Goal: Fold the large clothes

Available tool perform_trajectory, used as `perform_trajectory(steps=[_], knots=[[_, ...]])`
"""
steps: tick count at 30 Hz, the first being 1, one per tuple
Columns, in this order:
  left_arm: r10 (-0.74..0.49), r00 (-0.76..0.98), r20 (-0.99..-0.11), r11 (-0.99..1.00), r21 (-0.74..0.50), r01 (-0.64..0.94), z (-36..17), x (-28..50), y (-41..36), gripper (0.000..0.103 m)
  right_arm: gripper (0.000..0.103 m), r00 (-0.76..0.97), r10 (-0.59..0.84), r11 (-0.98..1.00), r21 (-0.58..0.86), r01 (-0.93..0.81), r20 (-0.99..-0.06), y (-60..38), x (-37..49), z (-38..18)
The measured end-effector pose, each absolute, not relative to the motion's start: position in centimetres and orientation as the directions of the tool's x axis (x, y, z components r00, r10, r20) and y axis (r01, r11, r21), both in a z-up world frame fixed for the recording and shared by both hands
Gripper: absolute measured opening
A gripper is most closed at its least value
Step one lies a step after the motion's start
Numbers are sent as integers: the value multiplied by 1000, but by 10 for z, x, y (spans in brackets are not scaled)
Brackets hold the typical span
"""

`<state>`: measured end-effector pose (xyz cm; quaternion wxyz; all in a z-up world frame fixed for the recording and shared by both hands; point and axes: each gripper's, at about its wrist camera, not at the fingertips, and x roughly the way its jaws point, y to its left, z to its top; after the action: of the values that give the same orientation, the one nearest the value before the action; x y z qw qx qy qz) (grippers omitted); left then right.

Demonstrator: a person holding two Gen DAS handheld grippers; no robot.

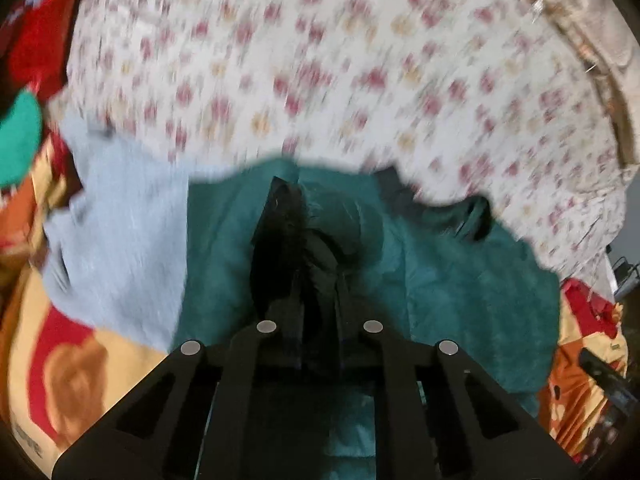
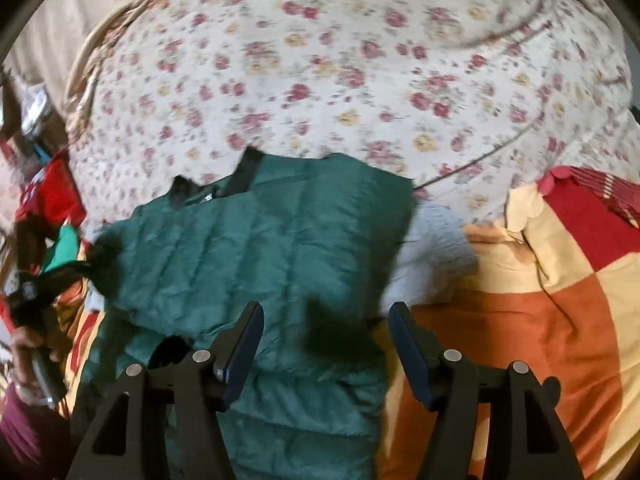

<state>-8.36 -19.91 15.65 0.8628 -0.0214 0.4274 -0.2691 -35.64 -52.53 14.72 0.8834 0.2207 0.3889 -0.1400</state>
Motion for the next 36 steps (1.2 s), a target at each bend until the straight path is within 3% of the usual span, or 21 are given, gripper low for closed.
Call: perform_trajectory(steps=[1,3,7,8,9,11,13,17,19,22,24,26,29,32,36], knots=[[-486,497,-719,853,-267,448,161,-83,-196,10,67,658,-79,855,288,431,-748,-531,-353,145],[-464,495,-734,861,-244,446,158,-82,-195,10,86,654,-88,841,295,453,-751,-538,-345,137],[-383,492,-781,893,-178,413,130,-79,-194,10,85,614,-100,832,272,483,-783,-547,-306,117],[-372,478,-796,900,-182,397,121,-75,-192,10,77,604,-101,833,265,485,-790,-548,-299,114],[-366,469,-804,904,-187,385,115,-71,-191,10,57,595,-113,838,245,487,-796,-548,-291,112],[-354,467,-810,909,-181,375,105,-68,-189,10,45,574,-203,850,148,506,-793,-547,-281,113],[-332,472,-817,912,-150,382,99,-70,-196,10,42,512,-342,816,22,578,-788,-553,-278,107],[-307,485,-819,916,-116,385,94,-74,-200,10,41,563,-222,774,207,598,-796,-576,-291,96],[-316,478,-819,915,-130,381,97,-73,-199,11,42,583,-224,774,222,593,-781,-577,-301,106],[-313,473,-824,918,-134,373,105,-73,-194,28,49,611,-237,773,235,590,-755,-575,-320,129],[-320,496,-807,917,-133,376,116,-79,-188,49,50,652,-221,792,257,554,-726,-567,-328,146],[-339,535,-774,914,-137,381,132,-88,-181,61,51,686,-189,823,268,501,-703,-553,-333,159],[-363,584,-726,911,-145,387,153,-101,-175,65,58,717,-126,865,278,417,-685,-529,-326,165],[-395,588,-706,900,-170,401,162,-109,-176,68,58,714,-51,899,279,337,-698,-503,-316,157],[-396,565,-724,889,-148,434,152,-113,-191,68,58,678,-60,931,204,302,-733,-480,-298,138]])
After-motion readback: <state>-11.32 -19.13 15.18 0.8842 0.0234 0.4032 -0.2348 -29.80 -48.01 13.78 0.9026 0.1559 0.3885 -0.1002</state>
